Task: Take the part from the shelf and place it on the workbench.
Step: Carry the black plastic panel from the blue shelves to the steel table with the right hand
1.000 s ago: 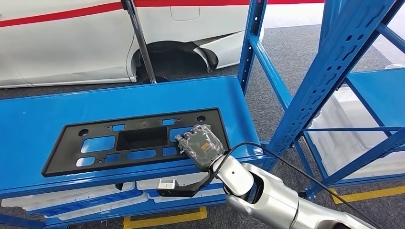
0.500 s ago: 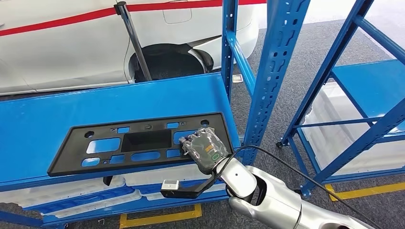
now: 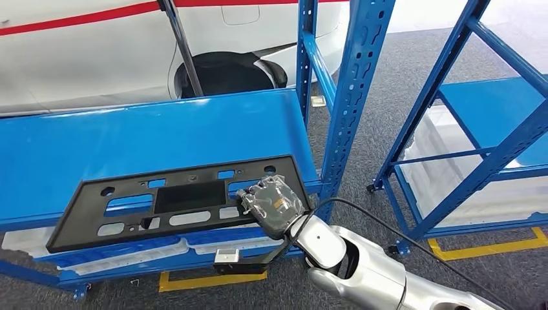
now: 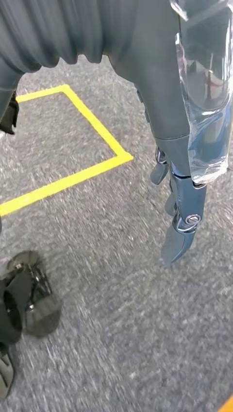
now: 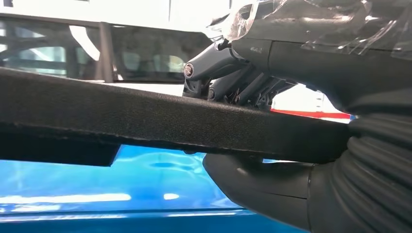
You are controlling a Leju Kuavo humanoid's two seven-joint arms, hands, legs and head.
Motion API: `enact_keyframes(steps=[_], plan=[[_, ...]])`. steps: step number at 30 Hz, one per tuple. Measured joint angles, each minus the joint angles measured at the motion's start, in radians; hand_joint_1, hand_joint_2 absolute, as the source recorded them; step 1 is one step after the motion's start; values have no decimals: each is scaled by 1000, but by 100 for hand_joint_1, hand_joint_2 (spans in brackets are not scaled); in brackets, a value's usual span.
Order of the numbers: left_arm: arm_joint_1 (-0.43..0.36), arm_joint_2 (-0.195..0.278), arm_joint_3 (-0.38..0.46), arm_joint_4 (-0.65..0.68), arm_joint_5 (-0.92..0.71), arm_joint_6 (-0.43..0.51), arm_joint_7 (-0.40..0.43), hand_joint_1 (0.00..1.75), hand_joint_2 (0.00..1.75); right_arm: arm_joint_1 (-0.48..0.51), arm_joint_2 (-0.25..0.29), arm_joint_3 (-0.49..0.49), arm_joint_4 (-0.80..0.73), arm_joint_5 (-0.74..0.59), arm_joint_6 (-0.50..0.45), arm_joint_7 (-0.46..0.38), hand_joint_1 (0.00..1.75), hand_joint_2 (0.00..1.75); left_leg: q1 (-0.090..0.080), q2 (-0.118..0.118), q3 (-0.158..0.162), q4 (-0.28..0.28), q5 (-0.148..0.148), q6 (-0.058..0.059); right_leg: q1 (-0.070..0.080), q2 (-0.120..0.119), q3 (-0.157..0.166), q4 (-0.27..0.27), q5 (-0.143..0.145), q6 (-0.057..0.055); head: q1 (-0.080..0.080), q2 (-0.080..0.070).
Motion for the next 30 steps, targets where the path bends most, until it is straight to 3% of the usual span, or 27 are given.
enact_keyframes(steps=[2,3,4,5,6,8,10,13,15,17,18,19,20,21,22,24,25,28,29,30], plan=[[2,-1,0,0,-2,0,0,0,175,2,-2,0,0,-1,-1,0,175,175,7,1,-18,-4,20,-8,-6,-1,-33,115,-87,12,1,0],[3,-1,0,0,-2,0,0,0,175,4,-3,0,0,-1,-1,1,175,175,11,2,-28,-3,27,-13,-10,-1,-43,169,-109,19,1,0],[3,-1,0,0,-3,0,0,0,175,6,-4,0,0,-1,-1,1,175,175,15,3,-38,-1,34,-18,-15,-1,-42,200,-110,26,1,0],[3,-1,0,0,-3,0,0,0,175,8,-5,0,0,-1,-1,1,175,175,20,4,-49,2,41,-24,-19,-2,-24,196,-92,33,1,0],[1,-1,0,0,-3,0,0,0,175,9,-7,0,0,-1,-1,1,175,175,25,5,-60,8,46,-30,-24,-3,14,152,-63,41,1,0],[-1,1,0,0,-2,1,0,0,175,9,-7,0,-1,-1,-2,1,175,175,31,6,-82,28,51,-42,-32,-5,110,15,-36,53,2,0],[-1,3,-1,0,-2,2,0,0,175,9,-7,0,-2,-1,-3,1,175,175,28,5,-96,45,55,-54,-33,-4,153,-56,-44,44,2,0],[4,5,-1,1,-3,3,0,0,175,9,-8,-1,-2,0,-5,1,175,175,31,4,-111,57,60,-68,-31,-2,134,-53,-36,9,1,0],[6,6,-1,1,-4,3,0,0,175,7,-8,-1,-3,2,-6,0,175,175,35,3,-137,114,3,-78,-32,-3,114,-54,-19,-10,0,0],[6,6,-1,1,-4,3,0,0,175,7,-8,-1,-3,4,-6,-1,175,175,35,2,-178,246,-94,-86,-28,-3,91,-53,0,-20,-2,0],[6,6,-1,1,-4,3,0,0,175,7,-8,-1,-3,5,-6,-1,175,175,35,2,-193,311,-127,-87,-25,-2,79,-53,8,-22,-2,0],[6,6,-1,1,-4,3,0,0,175,7,-8,-1,-3,5,-6,-1,175,175,34,1,-197,351,-139,-86,-22,-2,67,-52,17,-24,-2,0],[6,6,-1,1,-4,2,0,0,175,7,-8,-1,-3,5,-6,-1,175,175,33,1,-182,353,-130,-82,-19,-2,57,-52,25,-24,-2,0],[6,6,-1,1,-4,2,0,0,175,7,-8,-1,-3,5,-6,-1,175,175,30,1,-149,315,-106,-74,-16,-2,48,-52,33,-25,-2,0],[5,6,-1,1,-4,2,0,0,175,5,-8,-1,-3,6,-6,-1,175,175,25,-1,-98,244,-81,-63,-14,-1,40,-52,41,-25,-2,0],[1,9,-2,1,-6,2,0,0,175,2,-7,-1,-3,8,-6,-2,175,175,14,-4,-4,95,-60,-41,-13,-1,29,-54,56,-20,-1,0],[0,9,-2,1,-8,2,0,0,175,1,-7,-1,-3,8,-6,-3,175,175,8,-6,21,51,-59,-35,-15,-2,27,-56,64,-15,-1,0],[0,7,-2,1,-10,2,1,0,175,0,-6,-1,-4,6,-6,-4,175,175,2,-4,21,22,-37,-28,-21,-3,24,-65,83,4,-2,0],[-1,6,-2,1,-11,2,1,0,175,-1,-6,-1,-4,5,-6,-4,175,175,5,-3,17,13,-23,-24,-20,-3,18,-57,69,8,-1,0],[-2,6,-3,1,-11,1,1,0,175,-1,-7,-1,-3,4,-6,-4,175,175,9,-1,11,4,-7,-20,-19,-3,8,-32,38,12,-1,0]])
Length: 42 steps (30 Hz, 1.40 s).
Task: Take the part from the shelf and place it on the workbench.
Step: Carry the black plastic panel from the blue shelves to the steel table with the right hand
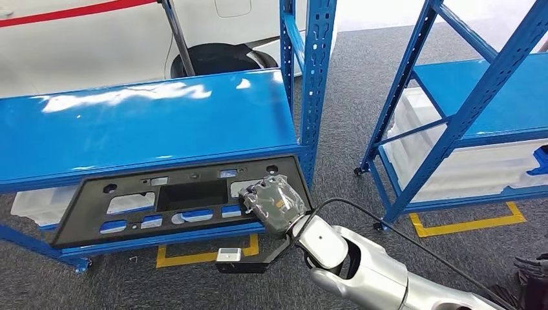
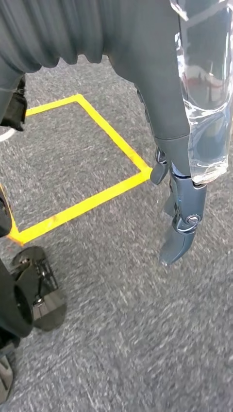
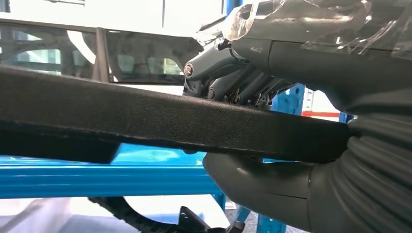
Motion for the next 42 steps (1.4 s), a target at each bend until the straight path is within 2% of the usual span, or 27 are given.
enact_keyframes(steps=[3,4,5,7,8,10,11,13,14,15,18,19,20,21,23,25,26,28,29,31,33,34,35,36,38,40,42], plan=[[-1,-1,0,0,-2,-1,1,0,175,1,-2,0,0,-2,0,0,175,175,5,2,-35,-6,36,3,-1,0,-51,176,-133,10,2,0],[-1,-2,0,0,-2,-1,1,0,175,2,-3,0,0,-3,0,1,175,175,6,3,-49,-4,46,1,-3,0,-58,228,-147,15,2,0],[-1,-2,0,0,-2,-1,1,0,175,3,-4,0,0,-3,0,1,175,175,8,4,-64,-1,55,-1,-4,0,-51,250,-138,19,2,0],[-2,-3,0,0,-2,-1,1,0,175,3,-5,0,0,-3,0,3,175,175,15,5,-93,10,70,-10,-9,-1,18,185,-84,28,2,0],[-3,-3,0,0,-2,-1,1,0,175,2,-6,0,0,-4,0,3,175,175,16,5,-106,19,75,-16,-11,-2,71,114,-72,33,3,0],[-4,-2,0,0,-3,-1,1,0,175,1,-6,-1,0,-9,0,4,175,175,16,5,-128,40,82,-27,-10,-2,146,-2,-82,29,2,0],[-5,-2,0,0,-3,-1,1,0,175,0,-6,-1,0,-12,0,4,175,175,15,5,-136,46,88,-33,-7,-1,158,-27,-93,22,2,0],[-4,-2,0,0,-4,0,1,0,175,0,-5,-2,-1,-17,0,5,175,175,17,4,-145,51,97,-43,-5,-1,146,-30,-86,1,2,0],[-3,-1,0,0,-4,0,2,0,175,0,-5,-2,0,-19,0,5,175,175,19,4,-152,59,86,-49,-5,-2,137,-29,-77,-9,1,0],[-3,-1,0,1,-4,0,2,0,175,0,-5,-2,0,-21,0,5,175,175,21,3,-164,86,56,-54,-7,-3,127,-30,-67,-19,0,0],[-2,0,0,1,-6,0,2,0,175,0,-5,-2,0,-24,0,5,175,175,24,2,-219,273,-88,-69,-7,-4,86,-29,-35,-32,-1,0],[-2,0,0,1,-6,0,2,0,175,0,-5,-2,0,-26,0,5,175,175,24,2,-228,329,-111,-71,-7,-4,72,-29,-25,-32,-1,0],[-2,0,0,1,-6,0,2,0,175,0,-5,-2,0,-28,0,5,175,175,24,2,-222,355,-112,-70,-6,-4,59,-28,-15,-31,-1,0],[-2,0,0,1,-7,0,2,0,175,0,-5,-2,0,-31,0,5,175,175,24,1,-199,344,-94,-68,-6,-4,46,-28,-5,-30,-1,0],[-5,0,0,1,-9,0,2,0,175,0,-5,-2,0,-33,0,5,175,175,23,0,-100,217,-49,-58,-6,-3,25,-28,14,-25,-1,0],[-8,0,0,0,-10,-1,2,0,175,-1,-5,-2,0,-33,0,5,175,175,17,-3,-7,72,-44,-46,-7,-3,14,-31,32,-15,0,0],[-8,-1,0,0,-10,-1,2,0,175,-2,-5,-2,0,-33,0,5,175,175,12,-4,12,36,-51,-42,-8,-4,12,-33,41,-9,0,0],[-8,-1,0,0,-10,-2,5,0,175,-2,-4,-2,0,-34,-1,6,175,175,8,-5,9,21,-41,-34,-9,-4,11,-43,58,5,1,0],[-8,-2,-1,0,-10,-2,6,0,175,-2,-4,-2,0,-34,-1,6,175,175,9,-4,4,16,-30,-28,-10,-4,6,-40,53,10,1,0],[-9,-2,-1,0,-11,-2,9,0,175,-2,-4,-2,0,-35,-1,7,175,175,14,-1,-15,8,-3,-14,-8,-4,-18,16,-14,14,3,0],[-8,-2,-1,0,-11,-2,12,0,175,0,-5,-3,0,-36,-1,9,175,175,12,1,-41,8,20,-6,-7,-4,-55,150,-119,15,5,0],[-7,-2,-1,0,-12,-2,13,0,175,1,-5,-3,0,-36,-1,10,175,175,11,2,-56,9,31,-6,-7,-4,-66,215,-147,16,5,0],[-7,-2,-1,0,-12,-3,14,0,175,3,-5,-3,0,-36,-1,11,175,175,9,2,-70,10,42,-6,-6,-4,-66,257,-151,17,5,0],[-8,-3,-1,0,-12,-3,14,0,175,4,-6,-3,0,-36,-1,11,175,175,9,3,-83,11,52,-7,-6,-4,-49,263,-132,17,5,0],[-8,-3,-3,0,-13,-4,15,0,175,4,-6,-3,0,-37,-1,11,175,175,9,3,-107,17,69,-12,-6,-4,39,169,-81,14,5,0],[-8,-3,-5,0,-13,-6,14,0,175,2,-5,-3,0,-38,-2,11,175,175,6,2,-126,29,81,-21,-3,-4,144,19,-81,9,5,0],[-9,-3,-7,0,-15,-6,14,0,175,1,-5,-3,0,-39,-2,12,175,175,5,2,-137,37,95,-31,3,-3,181,-51,-99,-1,4,0]])
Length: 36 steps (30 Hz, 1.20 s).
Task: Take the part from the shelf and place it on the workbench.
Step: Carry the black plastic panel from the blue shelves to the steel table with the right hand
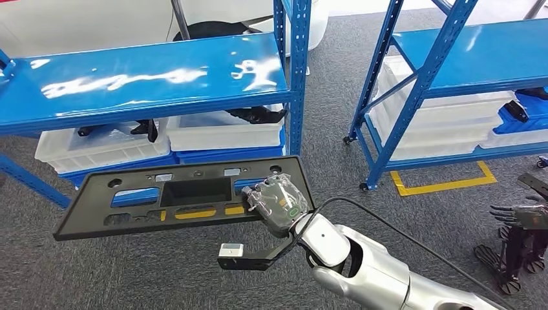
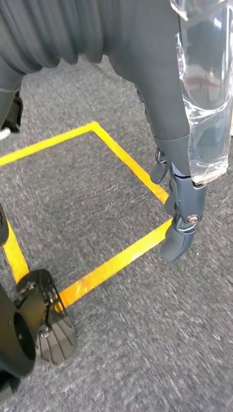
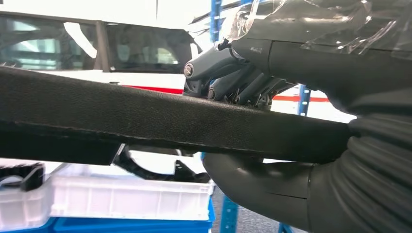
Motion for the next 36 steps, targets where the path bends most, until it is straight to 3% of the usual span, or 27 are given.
enact_keyframes(steps=[2,4,6,7,8,9,10,11,13,14,15,17,18,19,21,23,24,25,26,28,30,32,33,34,36], plan=[[1,1,-2,0,-1,0,0,0,175,0,0,0,0,-1,0,1,175,175,4,-1,-9,5,4,-10,-1,-1,-13,-3,11,-15,0,0],[2,2,-4,0,-1,0,0,0,175,0,0,0,0,-1,0,0,175,175,10,-3,-34,61,-55,-23,-4,-3,-33,-4,32,-31,-1,0],[2,3,-7,0,-1,0,0,0,175,0,1,0,0,-1,0,0,175,175,15,-4,-73,191,-155,-36,-6,-4,-60,-4,54,-37,-1,0],[2,4,-8,0,-1,0,0,0,175,0,1,0,0,-1,0,0,175,175,16,-4,-88,258,-188,-40,-6,-4,-74,-3,64,-37,-1,0],[2,4,-9,0,-1,0,0,0,175,1,1,0,0,-1,0,0,175,175,17,-4,-92,303,-198,-42,-5,-4,-89,-3,75,-36,-1,0],[2,4,-10,0,-1,0,0,0,175,1,1,0,0,-1,0,0,175,175,18,-4,-79,315,-186,-43,-5,-4,-103,-3,85,-34,-1,0],[2,4,-11,0,-1,0,0,0,175,2,1,0,0,-1,0,0,175,175,18,-4,-47,285,-159,-42,-5,-3,-116,-3,95,-32,-1,0],[1,4,-11,0,-1,0,0,0,175,1,1,0,0,-1,0,0,175,175,18,-4,3,222,-131,-39,-5,-3,-127,-3,105,-29,-1,0],[-1,5,-12,0,-1,0,-1,0,175,1,1,0,0,-1,0,0,175,175,14,-5,113,57,-124,-28,-4,-3,-141,-2,119,-21,0,0],[-2,4,-12,0,0,0,-2,0,175,0,2,0,0,0,0,1,175,175,11,-5,146,-1,-133,-22,-4,-5,-144,-3,125,-15,0,0],[-2,4,-13,0,1,0,-3,0,175,-1,2,0,0,0,0,1,175,175,7,-6,159,-31,-144,-17,-5,-7,-145,-4,131,-9,0,0],[0,3,-14,0,2,0,-3,0,175,-1,4,0,0,0,0,2,175,175,6,-9,153,-40,-135,-4,-7,-10,-147,-6,140,3,1,0],[1,3,-14,0,2,0,-3,0,175,-1,4,0,0,1,0,2,175,175,7,-12,150,-41,-127,4,-7,-10,-154,6,129,7,1,0],[1,2,-14,0,3,0,-1,0,175,-1,5,0,0,1,0,2,175,175,8,-14,146,-43,-118,12,-6,-9,-167,38,103,9,2,0],[3,3,-15,0,3,0,1,0,175,1,4,0,1,1,-1,4,175,175,7,-20,132,-43,-102,24,-5,-8,-219,169,18,9,2,0],[5,3,-15,0,3,0,2,0,175,4,4,0,3,0,-1,5,175,175,4,-29,115,-40,-90,26,-4,-7,-259,292,-38,9,3,0],[7,2,-15,0,2,0,3,0,175,6,4,0,4,0,-1,5,175,175,3,-36,109,-38,-86,25,-4,-6,-253,302,-37,8,3,0],[8,2,-15,0,2,-1,3,0,175,8,4,0,5,0,-1,6,175,175,2,-43,105,-35,-83,24,-3,-3,-226,270,-18,6,3,0],[8,2,-16,0,2,-1,4,0,175,9,4,0,6,-1,-1,6,175,175,2,-51,102,-32,-82,22,-3,7,-181,200,13,2,3,0],[6,1,-16,0,2,-1,4,0,175,8,5,0,8,-2,-3,6,175,175,1,-66,91,-21,-81,17,-5,50,-98,59,52,-7,2,0],[3,1,-16,0,2,-1,4,0,175,8,6,0,9,-3,-5,6,175,175,4,-81,75,-13,-76,6,-3,72,-74,5,56,-12,1,0],[3,2,-16,0,3,0,4,0,175,8,7,0,10,-3,-7,6,175,175,8,-97,62,-10,-71,-6,-3,53,-78,1,60,-18,2,0],[4,2,-16,1,3,1,4,0,175,7,8,0,11,-3,-7,6,175,175,8,-93,55,-1,-77,-12,-6,41,-79,-1,62,-23,2,0],[4,2,-16,1,3,1,4,0,175,6,9,0,11,-3,-7,6,175,175,8,-81,40,26,-93,-19,-9,29,-79,-4,65,-27,0,0],[2,2,-16,1,3,1,4,0,175,5,11,0,11,-4,-8,4,175,175,10,-43,-15,143,-153,-35,-12,4,-79,-6,67,-32,-3,0]])
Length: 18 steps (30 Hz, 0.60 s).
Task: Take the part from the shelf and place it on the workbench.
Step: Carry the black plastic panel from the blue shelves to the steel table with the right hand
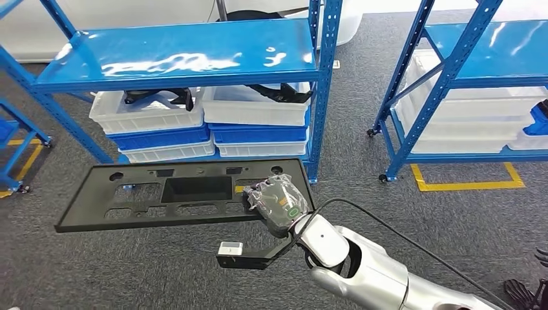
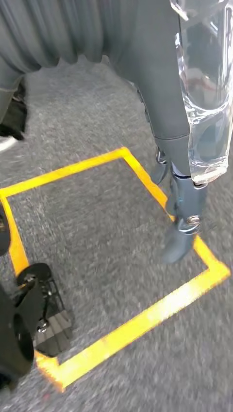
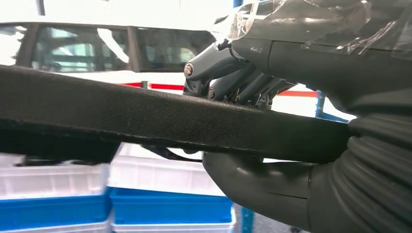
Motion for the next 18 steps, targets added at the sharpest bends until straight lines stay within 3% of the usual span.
enact_keyframes(steps=[2,3,4,6,8,9,11,13,14,16,17,18], plan=[[0,1,0,0,0,0,0,0,175,2,1,0,2,-1,-1,-1,175,175,8,17,-59,129,-46,-12,1,-25,-2,1,0,-1,-1,0],[1,1,0,0,0,0,1,0,175,3,1,0,3,-2,-1,-1,175,175,10,19,-67,147,-45,-16,1,-38,-2,1,0,-1,-1,0],[2,1,0,0,0,0,1,0,175,4,1,0,5,-2,-1,-1,175,175,12,22,-53,121,-24,-18,1,-49,-2,1,0,0,-1,0],[3,3,0,0,-1,0,2,0,175,4,2,0,6,-4,-2,-1,175,175,12,48,24,-31,43,-16,1,-68,1,0,0,2,-1,0],[1,4,0,0,-1,0,2,0,175,2,4,0,6,-6,-2,-1,175,175,4,78,79,-146,81,-4,5,-82,2,-1,0,10,-1,0],[1,4,0,0,-1,0,3,0,175,2,5,0,6,-7,-3,-1,175,175,-1,85,85,-166,84,3,7,-88,2,-2,1,16,-1,0],[0,4,0,0,-2,0,4,0,175,1,6,0,6,-9,-3,-1,175,175,-5,69,81,-166,87,17,8,-100,4,-6,1,29,0,0],[0,4,0,0,-5,-1,6,0,175,1,7,0,6,-10,-4,0,175,175,-2,52,85,-172,96,31,5,-80,-3,18,-20,38,1,0],[-1,4,0,0,-7,-1,9,0,175,2,7,0,7,-9,-5,1,175,175,1,43,87,-175,100,38,5,-59,-21,61,-48,40,2,0],[1,4,-1,0,-14,-2,16,0,175,6,5,0,7,-9,-8,4,175,175,1,26,85,-175,105,45,5,-19,-87,206,-120,38,4,0],[4,4,-1,0,-16,-2,18,0,175,10,4,0,7,-9,-8,6,175,175,0,16,84,-175,105,46,6,-13,-119,273,-143,37,5,0],[8,4,-1,0,-18,-3,19,0,175,14,3,0,7,-8,-8,8,175,175,-1,4,84,-174,105,46,7,-10,-139,308,-146,37,5,0]])
